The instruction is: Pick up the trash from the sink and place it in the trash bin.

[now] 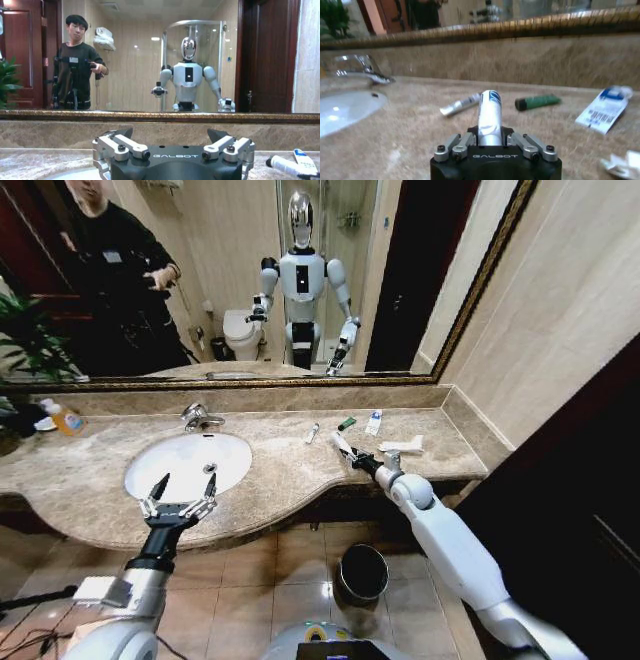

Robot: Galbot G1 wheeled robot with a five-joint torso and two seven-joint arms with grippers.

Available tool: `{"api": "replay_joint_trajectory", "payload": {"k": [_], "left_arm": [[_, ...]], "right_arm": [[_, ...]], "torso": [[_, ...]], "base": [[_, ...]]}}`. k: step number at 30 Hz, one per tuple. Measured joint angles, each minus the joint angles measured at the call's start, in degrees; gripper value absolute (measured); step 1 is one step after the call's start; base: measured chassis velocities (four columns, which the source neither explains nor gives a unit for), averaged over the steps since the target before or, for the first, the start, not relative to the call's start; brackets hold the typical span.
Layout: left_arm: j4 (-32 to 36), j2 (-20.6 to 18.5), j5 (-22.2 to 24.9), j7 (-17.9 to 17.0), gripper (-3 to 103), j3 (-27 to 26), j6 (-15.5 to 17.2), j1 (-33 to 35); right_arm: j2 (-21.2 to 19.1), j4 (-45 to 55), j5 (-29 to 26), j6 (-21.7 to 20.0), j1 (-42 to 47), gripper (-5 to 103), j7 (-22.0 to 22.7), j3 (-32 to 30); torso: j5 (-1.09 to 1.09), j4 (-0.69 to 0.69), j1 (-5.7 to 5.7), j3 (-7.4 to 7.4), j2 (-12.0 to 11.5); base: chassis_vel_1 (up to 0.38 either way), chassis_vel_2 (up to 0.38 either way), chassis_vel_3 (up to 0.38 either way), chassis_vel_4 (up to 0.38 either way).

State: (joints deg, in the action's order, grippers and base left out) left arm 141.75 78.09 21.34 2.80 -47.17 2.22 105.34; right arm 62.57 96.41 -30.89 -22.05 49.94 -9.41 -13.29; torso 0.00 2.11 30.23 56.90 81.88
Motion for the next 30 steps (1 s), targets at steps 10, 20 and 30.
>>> {"api": "replay_joint_trajectory", "payload": {"k": [10,20,30], "left_arm": [[0.0,0.0,0.0,0.0,100,0.0,0.0,0.0],[0.0,0.0,0.0,0.0,100,0.0,0.0,0.0],[0.0,0.0,0.0,0.0,100,0.0,0.0,0.0]], "right_arm": [[-5.0,16.4,-3.7,-0.8,12.6,27,1.5,-9.3],[-1.4,26.5,0.2,0.9,31.7,27,-0.1,-16.8],[7.6,21.3,8.9,7.8,43.5,27,-6.4,-18.5]], "torso": [[0.0,-0.02,-0.01,-0.01,0.0],[-0.02,-0.01,-0.01,-0.01,0.0],[-0.02,-0.01,-0.01,-0.01,0.0]], "base": [[0.0,0.0,0.0,0.0],[0.0,0.0,0.0,0.0],[0.0,0.0,0.0,0.0]]}}
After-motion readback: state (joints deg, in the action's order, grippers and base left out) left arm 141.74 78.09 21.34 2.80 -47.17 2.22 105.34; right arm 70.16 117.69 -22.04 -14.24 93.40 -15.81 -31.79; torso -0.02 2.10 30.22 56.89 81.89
